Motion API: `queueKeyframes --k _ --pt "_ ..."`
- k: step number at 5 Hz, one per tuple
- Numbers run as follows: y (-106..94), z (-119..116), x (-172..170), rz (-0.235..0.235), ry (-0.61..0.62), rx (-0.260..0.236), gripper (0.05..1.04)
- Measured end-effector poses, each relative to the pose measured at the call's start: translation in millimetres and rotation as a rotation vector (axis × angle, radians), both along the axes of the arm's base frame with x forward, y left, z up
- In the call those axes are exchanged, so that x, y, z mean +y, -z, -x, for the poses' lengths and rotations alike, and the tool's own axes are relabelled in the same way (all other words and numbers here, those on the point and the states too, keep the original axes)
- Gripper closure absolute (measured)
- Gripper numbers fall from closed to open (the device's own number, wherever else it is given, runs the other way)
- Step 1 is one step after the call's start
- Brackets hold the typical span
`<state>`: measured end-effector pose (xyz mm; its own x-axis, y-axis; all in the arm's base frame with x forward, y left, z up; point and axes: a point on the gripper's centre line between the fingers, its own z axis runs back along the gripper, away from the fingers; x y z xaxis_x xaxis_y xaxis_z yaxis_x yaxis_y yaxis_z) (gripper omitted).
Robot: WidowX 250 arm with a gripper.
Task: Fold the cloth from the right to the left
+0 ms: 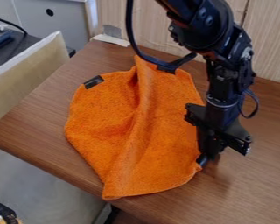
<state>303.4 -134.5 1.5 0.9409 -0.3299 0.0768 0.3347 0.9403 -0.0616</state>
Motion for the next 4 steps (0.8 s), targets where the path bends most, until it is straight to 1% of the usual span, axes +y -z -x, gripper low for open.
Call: queueKeyframes --k 1,3,4 --pt "-0.4 -0.6 1.5 -0.011 0.003 -0.001 1.000" --pt "-4.1 -1.7 -0.1 -0.011 0.064 0.007 1.016" --pt "-30.4 -15.6 9.3 0.008 0.054 -0.055 1.016"
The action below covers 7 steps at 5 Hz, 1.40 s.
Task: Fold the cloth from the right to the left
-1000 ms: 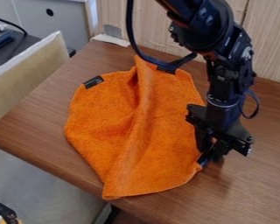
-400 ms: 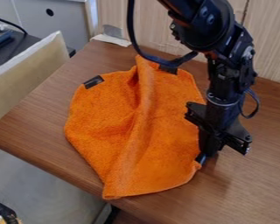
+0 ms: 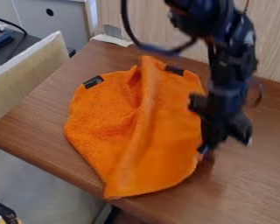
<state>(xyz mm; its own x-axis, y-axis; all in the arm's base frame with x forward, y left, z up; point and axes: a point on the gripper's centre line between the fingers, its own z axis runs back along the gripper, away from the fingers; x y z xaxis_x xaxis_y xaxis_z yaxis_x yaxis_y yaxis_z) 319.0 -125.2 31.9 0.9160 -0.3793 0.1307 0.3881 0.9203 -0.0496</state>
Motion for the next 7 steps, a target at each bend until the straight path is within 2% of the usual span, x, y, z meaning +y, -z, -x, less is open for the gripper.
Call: queueKeyframes --k 1,2,4,6,7 --pt "-27.1 -16.1 28.9 0.006 -0.063 -0.070 1.016" --pt "-43.0 -26.1 64.4 0.005 -0.139 -0.098 1.016" --pt "-66.1 -27.1 149.0 0.022 -0.331 -0.134 1.016" --pt "-68.3 -16.8 218.6 0.005 -0.482 -0.130 1.016" --pt "-51.6 -11.7 241.1 0.013 -0.553 -0.092 1.016"
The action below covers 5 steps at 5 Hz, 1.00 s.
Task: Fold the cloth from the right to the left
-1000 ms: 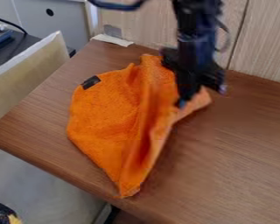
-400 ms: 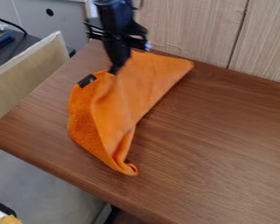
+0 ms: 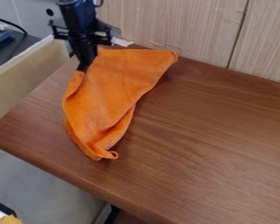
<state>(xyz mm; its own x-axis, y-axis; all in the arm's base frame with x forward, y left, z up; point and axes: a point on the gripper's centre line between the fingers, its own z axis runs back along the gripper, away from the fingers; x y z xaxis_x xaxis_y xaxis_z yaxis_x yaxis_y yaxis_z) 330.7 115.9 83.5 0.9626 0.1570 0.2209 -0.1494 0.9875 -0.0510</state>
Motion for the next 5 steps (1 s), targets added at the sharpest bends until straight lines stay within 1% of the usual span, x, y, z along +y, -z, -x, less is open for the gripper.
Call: queueKeyframes --k 1,2,3,4,5 --pt "20.3 -3.1 10.0 0.020 -0.022 0.031 1.016" --pt "43.3 -10.3 9.4 0.056 -0.017 0.054 1.016" --pt "60.9 -14.6 14.5 0.069 -0.019 0.078 1.000" --pt "59.3 -14.0 27.8 0.054 -0.057 0.097 0.872" --pt "63.1 -15.2 30.3 0.067 -0.052 0.119 0.626"
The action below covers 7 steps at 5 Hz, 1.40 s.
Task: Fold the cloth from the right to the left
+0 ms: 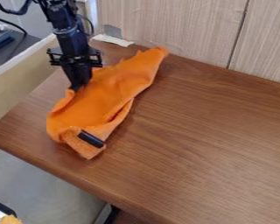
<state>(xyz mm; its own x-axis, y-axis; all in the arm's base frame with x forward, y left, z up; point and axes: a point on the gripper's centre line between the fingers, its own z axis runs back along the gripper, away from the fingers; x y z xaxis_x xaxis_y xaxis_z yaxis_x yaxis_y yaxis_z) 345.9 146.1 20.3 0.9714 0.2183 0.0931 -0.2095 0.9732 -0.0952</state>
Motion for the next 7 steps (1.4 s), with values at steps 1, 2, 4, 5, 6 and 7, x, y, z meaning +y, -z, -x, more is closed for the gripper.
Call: queueKeyframes --k 1,2,4,5,6,7 --pt "-3.6 -3.3 0.9 -0.004 -0.001 -0.010 0.315" --pt "-4.2 -4.5 -1.6 -0.003 0.000 -0.007 0.086" --pt "-8.7 -8.2 -1.6 -0.014 0.018 -0.008 0.083" --pt "-27.4 -13.1 -3.9 -0.028 0.046 -0.034 0.083" --pt "-56.0 -24.5 -6.2 -0.056 0.081 -0.091 0.083" --pt "-66.5 -31.5 -13.3 -0.056 0.130 -0.096 0.083"
